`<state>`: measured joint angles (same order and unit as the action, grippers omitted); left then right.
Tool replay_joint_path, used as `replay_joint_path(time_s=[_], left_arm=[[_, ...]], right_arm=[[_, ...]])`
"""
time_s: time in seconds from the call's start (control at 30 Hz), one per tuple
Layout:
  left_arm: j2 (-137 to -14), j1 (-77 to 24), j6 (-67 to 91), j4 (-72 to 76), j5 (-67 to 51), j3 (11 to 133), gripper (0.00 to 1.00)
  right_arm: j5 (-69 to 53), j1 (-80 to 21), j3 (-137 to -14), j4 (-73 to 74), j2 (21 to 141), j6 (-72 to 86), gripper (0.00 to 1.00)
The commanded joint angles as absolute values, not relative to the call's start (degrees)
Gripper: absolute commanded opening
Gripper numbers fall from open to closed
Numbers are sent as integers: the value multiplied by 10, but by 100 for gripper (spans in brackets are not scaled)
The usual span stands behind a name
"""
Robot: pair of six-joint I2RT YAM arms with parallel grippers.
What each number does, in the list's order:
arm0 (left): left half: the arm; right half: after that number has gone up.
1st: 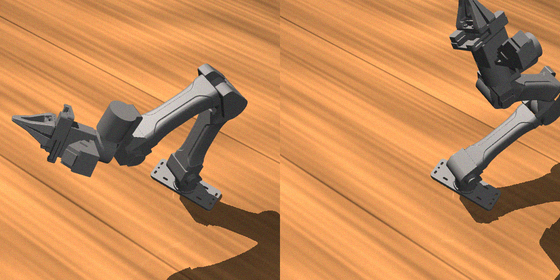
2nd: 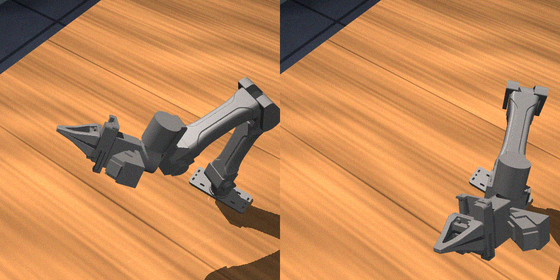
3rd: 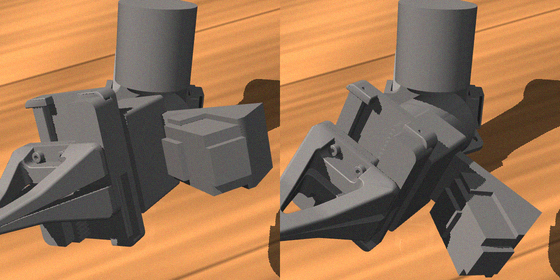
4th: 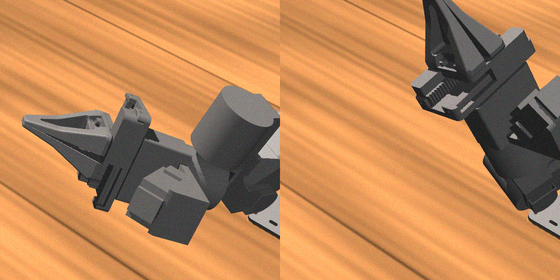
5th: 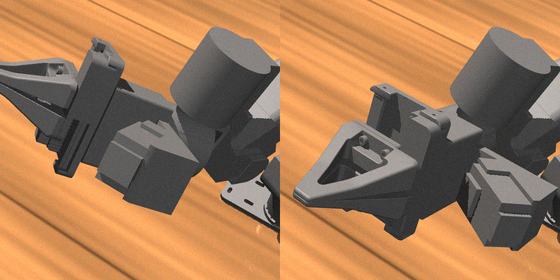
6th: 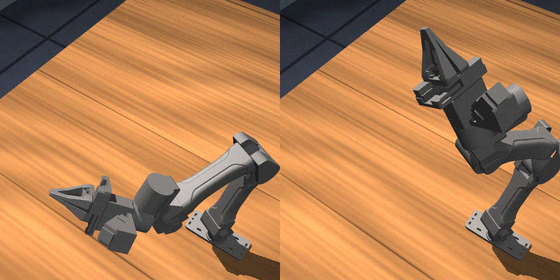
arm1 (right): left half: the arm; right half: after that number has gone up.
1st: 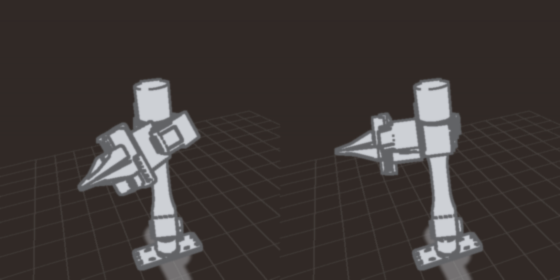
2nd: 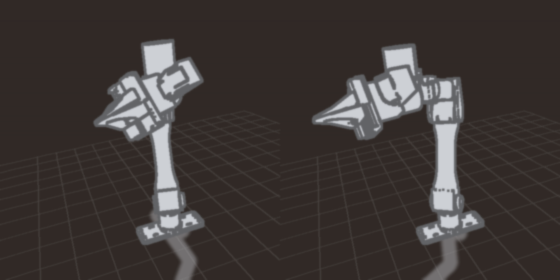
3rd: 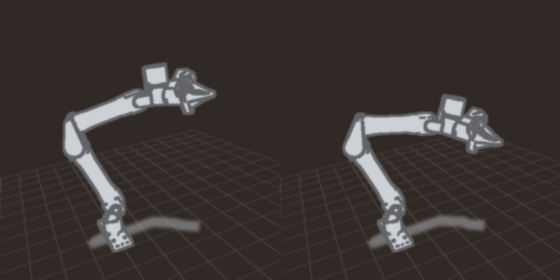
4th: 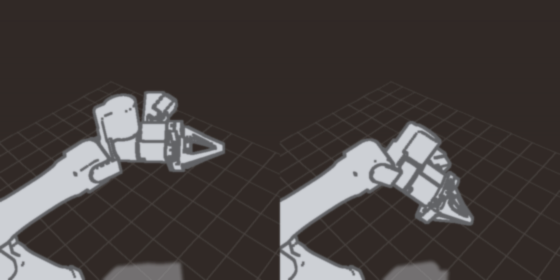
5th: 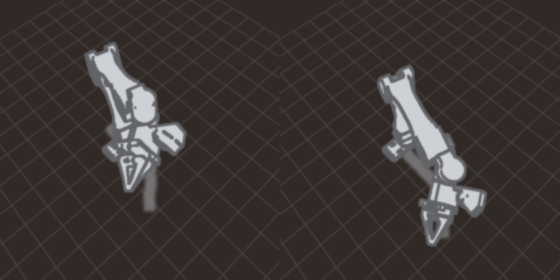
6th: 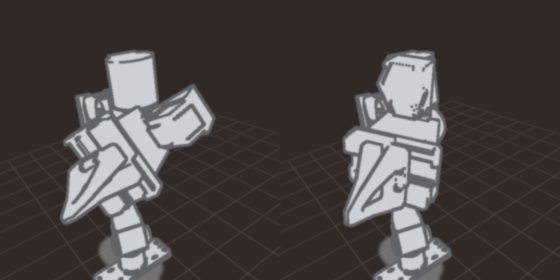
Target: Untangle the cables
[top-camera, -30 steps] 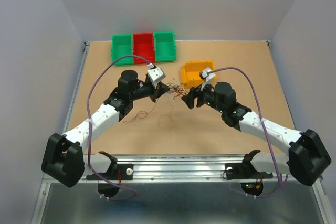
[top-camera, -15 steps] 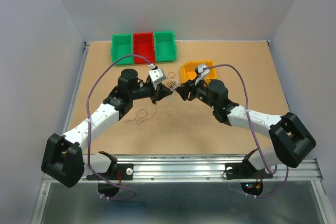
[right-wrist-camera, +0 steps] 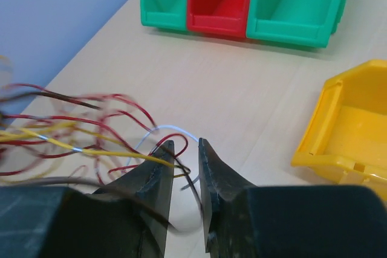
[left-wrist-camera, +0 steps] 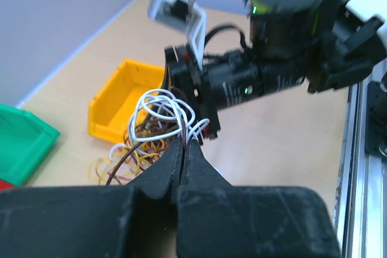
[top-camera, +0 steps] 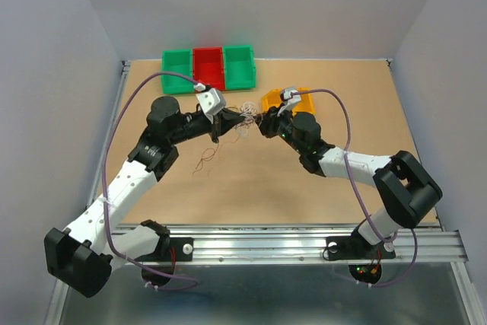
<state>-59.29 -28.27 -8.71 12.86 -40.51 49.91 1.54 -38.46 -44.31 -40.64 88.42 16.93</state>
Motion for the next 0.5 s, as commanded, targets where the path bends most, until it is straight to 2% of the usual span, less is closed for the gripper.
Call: replay_joint_path(time_s=[0.0, 0.1, 0.2, 0.23, 0.33, 0.47], left_arm=[[-577, -282, -64, 121, -418, 601, 0], [-578, -282, -62, 89, -388, 677, 0], [-571, -282, -55, 64, -309, 755, 0], [-560, -281, -51, 62, -227, 786, 0], [-522, -281, -38, 75, -89, 804, 0], [-487, -281, -44, 95, 38, 793, 0]], right_arm=[[88, -388, -482, -417, 906, 192, 28], [118, -388, -498, -389, 920, 194, 27], [135, -388, -524, -334, 929, 189, 27], [148, -388, -526, -319, 929, 189, 27], [166, -388, -519, -311, 917, 188, 27], [197, -388, -509, -285, 893, 181, 27]])
